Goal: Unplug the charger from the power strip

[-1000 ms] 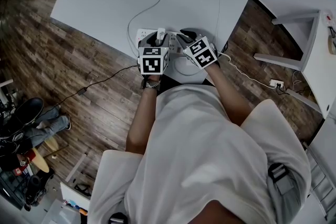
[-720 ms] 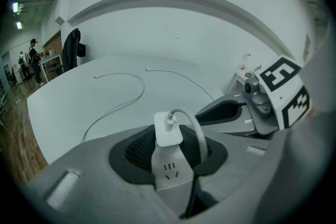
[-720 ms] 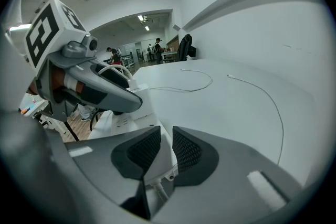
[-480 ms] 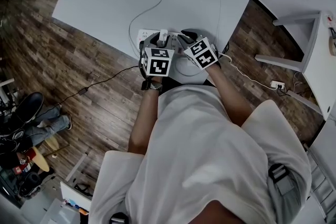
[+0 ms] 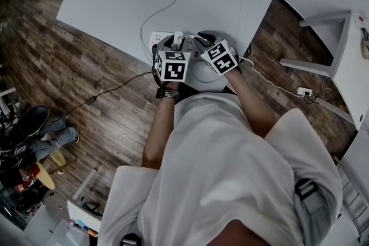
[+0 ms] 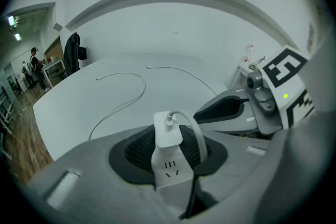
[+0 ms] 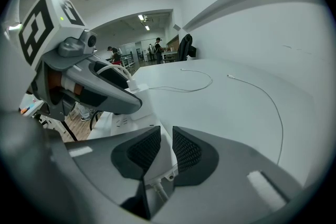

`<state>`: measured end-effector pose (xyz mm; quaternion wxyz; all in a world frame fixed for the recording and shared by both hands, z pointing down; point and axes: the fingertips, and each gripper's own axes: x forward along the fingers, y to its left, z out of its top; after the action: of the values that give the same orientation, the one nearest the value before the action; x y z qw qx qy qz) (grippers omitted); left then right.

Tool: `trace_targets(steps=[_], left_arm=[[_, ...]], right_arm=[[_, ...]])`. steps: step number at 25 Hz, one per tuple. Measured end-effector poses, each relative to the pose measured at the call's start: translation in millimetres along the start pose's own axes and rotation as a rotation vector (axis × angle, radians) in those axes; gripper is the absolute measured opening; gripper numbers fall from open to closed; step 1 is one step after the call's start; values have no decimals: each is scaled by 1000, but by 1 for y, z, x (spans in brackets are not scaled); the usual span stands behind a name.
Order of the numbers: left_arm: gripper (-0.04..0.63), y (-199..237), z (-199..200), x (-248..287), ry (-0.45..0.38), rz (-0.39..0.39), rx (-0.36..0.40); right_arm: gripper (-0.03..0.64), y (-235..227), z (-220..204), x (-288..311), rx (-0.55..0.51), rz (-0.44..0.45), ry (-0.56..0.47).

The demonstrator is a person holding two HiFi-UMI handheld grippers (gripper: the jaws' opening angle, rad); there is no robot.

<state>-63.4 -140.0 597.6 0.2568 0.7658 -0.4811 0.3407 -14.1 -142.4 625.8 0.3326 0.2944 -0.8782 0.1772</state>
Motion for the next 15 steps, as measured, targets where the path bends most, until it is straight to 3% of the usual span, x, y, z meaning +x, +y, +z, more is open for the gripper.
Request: trace_targets(steps=[9,15], left_arm=[[147,5,-1,-3,-33,-50,-171],[147,5,-1,-3,-38,-49,-177]], right_arm=[[71,0,-2,0,1,-8,-14],[71,0,0,1,-8,-12,-24]])
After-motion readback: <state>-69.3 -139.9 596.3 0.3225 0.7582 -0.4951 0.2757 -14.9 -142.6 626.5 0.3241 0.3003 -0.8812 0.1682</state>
